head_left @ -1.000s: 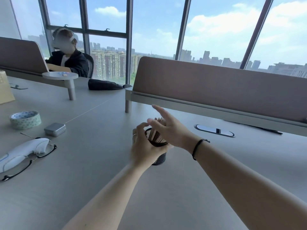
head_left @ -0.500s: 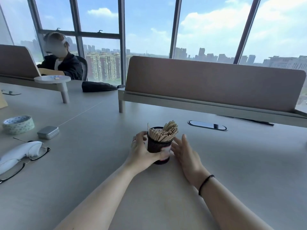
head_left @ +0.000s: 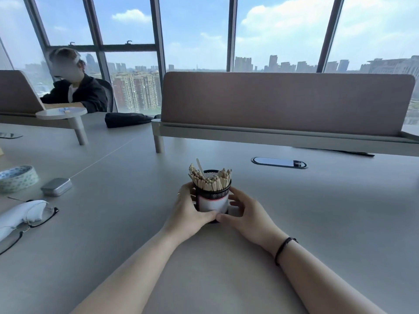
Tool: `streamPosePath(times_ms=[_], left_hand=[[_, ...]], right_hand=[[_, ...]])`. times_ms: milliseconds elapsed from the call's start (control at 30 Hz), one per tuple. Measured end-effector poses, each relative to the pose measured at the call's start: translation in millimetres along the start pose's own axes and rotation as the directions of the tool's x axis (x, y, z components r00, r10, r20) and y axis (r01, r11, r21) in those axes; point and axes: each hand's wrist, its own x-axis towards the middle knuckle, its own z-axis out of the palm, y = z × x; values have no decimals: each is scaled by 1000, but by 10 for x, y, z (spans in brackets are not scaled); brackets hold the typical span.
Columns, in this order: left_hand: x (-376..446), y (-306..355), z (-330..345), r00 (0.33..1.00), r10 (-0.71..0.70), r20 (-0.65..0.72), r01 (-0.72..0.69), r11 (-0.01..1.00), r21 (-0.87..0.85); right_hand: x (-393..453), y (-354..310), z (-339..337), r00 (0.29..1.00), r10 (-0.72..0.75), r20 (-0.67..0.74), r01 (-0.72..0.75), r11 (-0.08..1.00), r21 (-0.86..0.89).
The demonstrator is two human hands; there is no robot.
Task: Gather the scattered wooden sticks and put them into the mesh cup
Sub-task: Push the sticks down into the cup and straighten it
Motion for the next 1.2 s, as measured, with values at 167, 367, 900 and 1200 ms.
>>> streamPosePath(times_ms=[167, 367, 900, 1200], left_hand=[[164, 3, 109, 999, 6, 37, -4, 998, -61], [599, -42, 382, 1000, -6, 8, 7, 998, -63], [1911, -269, 860, 990, 78, 117, -80, 997, 13], [2078, -263, 977, 988, 73, 139, -82, 995, 58]], right_hand=[[123, 61, -104, 993, 1, -121, -6, 999, -41], [521, 197, -155, 981, 33, -194, -62, 987, -147], [1700, 667, -337, 922, 32, -385, -132, 962, -238], [1871, 751, -407, 916, 33, -400, -142, 959, -244]])
